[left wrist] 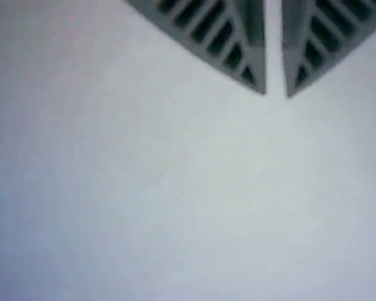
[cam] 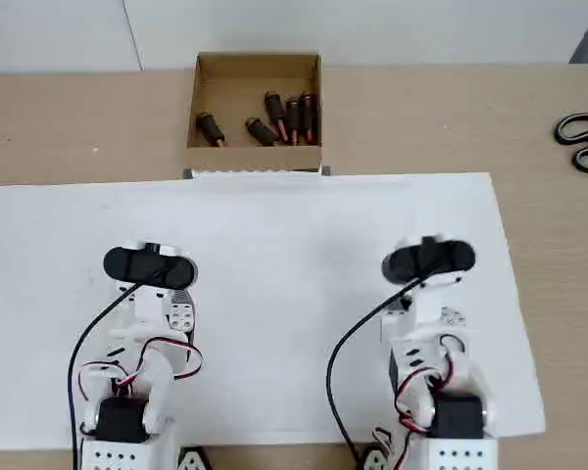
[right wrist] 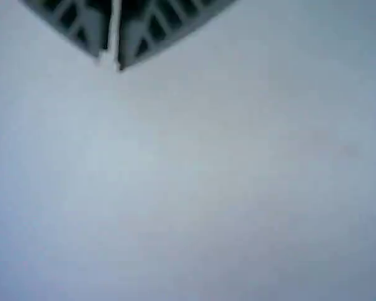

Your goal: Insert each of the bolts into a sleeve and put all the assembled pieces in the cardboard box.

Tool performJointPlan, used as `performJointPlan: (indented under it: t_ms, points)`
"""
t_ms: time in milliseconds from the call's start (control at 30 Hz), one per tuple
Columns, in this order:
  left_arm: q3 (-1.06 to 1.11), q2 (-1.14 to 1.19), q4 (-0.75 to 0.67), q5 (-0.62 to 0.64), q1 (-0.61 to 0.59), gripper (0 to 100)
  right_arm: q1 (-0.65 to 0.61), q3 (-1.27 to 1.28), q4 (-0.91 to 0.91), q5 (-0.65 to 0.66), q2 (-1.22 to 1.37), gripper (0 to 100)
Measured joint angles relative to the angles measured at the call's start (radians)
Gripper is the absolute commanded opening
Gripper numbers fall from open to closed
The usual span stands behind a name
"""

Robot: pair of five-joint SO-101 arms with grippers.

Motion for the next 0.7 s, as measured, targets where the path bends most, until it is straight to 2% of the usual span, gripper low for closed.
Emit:
performJointPlan:
  t_ms: [267,700]
  points:
    - [0.000,0.000,0.000,0.000,0.000,1,0.002,0.117,-0.009,-0.034,-0.064,0.3]
    - [0.000,0.000,0.000,0.000,0.000,1,0.002,0.124,-0.012,-0.040,-0.074,0.3]
